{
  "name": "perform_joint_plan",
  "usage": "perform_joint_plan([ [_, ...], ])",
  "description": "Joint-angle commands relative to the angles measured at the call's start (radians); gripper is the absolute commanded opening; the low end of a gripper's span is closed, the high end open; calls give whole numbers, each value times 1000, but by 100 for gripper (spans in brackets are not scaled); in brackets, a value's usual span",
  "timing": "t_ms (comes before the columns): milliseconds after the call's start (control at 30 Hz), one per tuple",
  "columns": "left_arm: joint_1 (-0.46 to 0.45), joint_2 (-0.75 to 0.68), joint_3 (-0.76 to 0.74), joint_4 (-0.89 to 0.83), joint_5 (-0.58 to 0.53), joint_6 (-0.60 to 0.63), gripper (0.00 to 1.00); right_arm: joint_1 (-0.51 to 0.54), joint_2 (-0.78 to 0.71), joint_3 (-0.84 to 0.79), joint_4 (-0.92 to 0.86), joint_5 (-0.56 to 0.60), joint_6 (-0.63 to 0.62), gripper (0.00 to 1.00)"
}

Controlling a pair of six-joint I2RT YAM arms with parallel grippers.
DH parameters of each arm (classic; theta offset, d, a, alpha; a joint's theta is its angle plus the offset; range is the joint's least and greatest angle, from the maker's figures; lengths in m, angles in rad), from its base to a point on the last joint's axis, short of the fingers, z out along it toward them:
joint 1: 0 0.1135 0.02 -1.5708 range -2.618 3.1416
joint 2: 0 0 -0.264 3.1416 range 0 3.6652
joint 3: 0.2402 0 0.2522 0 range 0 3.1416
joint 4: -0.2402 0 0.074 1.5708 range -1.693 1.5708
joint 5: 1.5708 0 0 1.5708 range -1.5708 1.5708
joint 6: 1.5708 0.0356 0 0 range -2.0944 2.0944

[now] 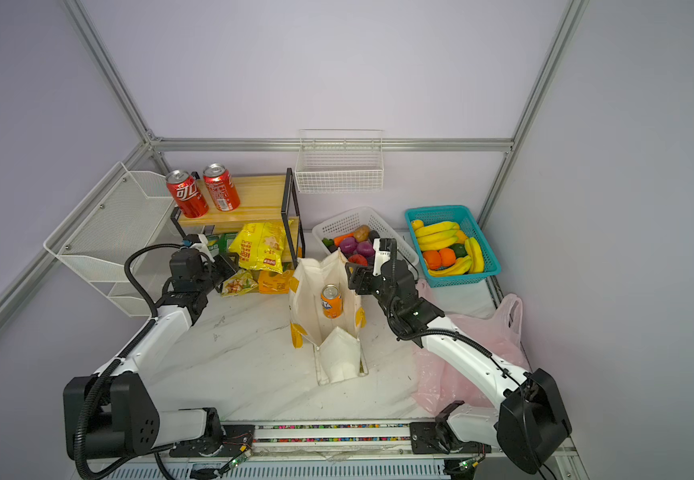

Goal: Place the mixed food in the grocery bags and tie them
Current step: 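Grasp the yellow Lay's chips bag on the shelf with the left gripper, then lift the chips bag with the left gripper and carry it over the tote bag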

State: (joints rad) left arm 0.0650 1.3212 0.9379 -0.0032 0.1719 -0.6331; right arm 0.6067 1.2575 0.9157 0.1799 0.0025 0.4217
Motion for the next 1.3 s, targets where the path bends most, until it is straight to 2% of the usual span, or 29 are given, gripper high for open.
perform_joint_plan([
  [0,4,-18,32,58,38,6,21,-1,10,-14,32,-9,11,74],
  [200,4,-73,16,50,67,7,8,-1,15,-11,32,-6,9,74],
  [367,4,-122,37,1,136,25,0,-1,16,-11,29,-2,10,74],
  [700,1,-215,65,-86,328,14,0,-2,38,30,10,6,-9,74],
  [867,1,-310,111,-265,339,100,0,-2,33,95,-44,47,-76,74],
  [1067,1,-438,203,-492,301,234,0,-2,35,138,-73,78,-139,75],
  [1267,1,-490,354,-620,387,287,0,-1,58,177,-102,91,-168,75],
])
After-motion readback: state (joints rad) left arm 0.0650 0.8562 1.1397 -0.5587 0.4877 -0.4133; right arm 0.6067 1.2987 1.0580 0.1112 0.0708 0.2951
